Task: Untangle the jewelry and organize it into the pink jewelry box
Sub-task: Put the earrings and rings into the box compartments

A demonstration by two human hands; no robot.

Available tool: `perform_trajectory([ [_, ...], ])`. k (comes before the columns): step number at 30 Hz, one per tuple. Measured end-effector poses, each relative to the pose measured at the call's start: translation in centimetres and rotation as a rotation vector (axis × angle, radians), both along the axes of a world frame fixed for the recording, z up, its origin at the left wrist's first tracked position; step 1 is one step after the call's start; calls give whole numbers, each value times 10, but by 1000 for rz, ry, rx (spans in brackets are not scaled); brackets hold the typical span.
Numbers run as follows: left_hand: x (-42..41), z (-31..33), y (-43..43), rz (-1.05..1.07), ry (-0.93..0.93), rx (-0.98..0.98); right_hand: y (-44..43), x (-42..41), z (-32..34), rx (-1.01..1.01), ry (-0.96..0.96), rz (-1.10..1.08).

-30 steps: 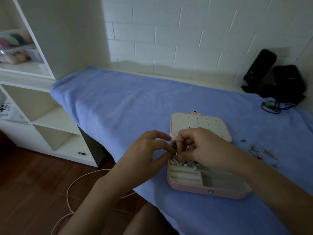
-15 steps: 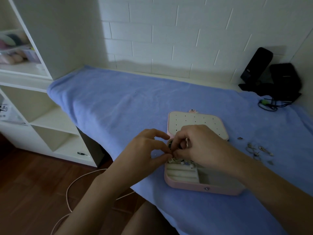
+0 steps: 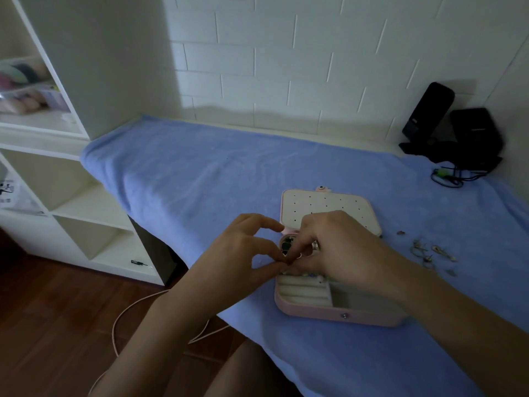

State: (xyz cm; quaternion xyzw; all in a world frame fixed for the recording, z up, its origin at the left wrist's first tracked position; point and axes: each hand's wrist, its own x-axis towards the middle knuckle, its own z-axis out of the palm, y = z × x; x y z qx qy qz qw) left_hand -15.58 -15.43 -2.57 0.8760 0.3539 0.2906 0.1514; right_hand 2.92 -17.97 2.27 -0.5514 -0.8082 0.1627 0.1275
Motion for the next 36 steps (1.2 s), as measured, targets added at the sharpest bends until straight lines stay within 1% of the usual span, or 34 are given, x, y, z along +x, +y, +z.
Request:
perform_trajectory([
  [4, -1, 0, 1, -3, 4, -1, -1, -3, -3, 57, -88, 44],
  [9, 0, -1, 0, 15, 6, -7, -3, -4, 2, 76, -178, 78],
  [12, 2, 1, -3, 53, -9, -41, -3, -3, 2, 79, -167, 88],
  [16, 9, -1, -6, 151, -62, -122, 2, 6, 6, 60, -64, 60],
  [20, 15, -1, -5, 213, -130, -179, 9, 44, 30, 101, 29, -92],
  [21, 16, -1, -5, 220, -149, -187, 10, 60, 35, 87, 19, -148],
  [25, 24, -5, -4, 219, -246, -197, 11, 130, 41, -73, -248, -348],
  [28, 34, -7, -5, 224, -291, -193, 8, 158, 34, -194, -341, -435],
  [30, 40, -8, -8, 227, -322, -193, 3, 161, 29, -253, -372, -457],
  [32, 44, -9, -9, 229, -342, -207, 1, 162, 20, -271, -374, -484],
  [34, 46, -11, -10, 236, -383, -282, 0, 163, 14, -261, -377, -518],
  [36, 46, -12, -11, 248, -462, -372, 0, 166, 10, -247, -355, -535],
])
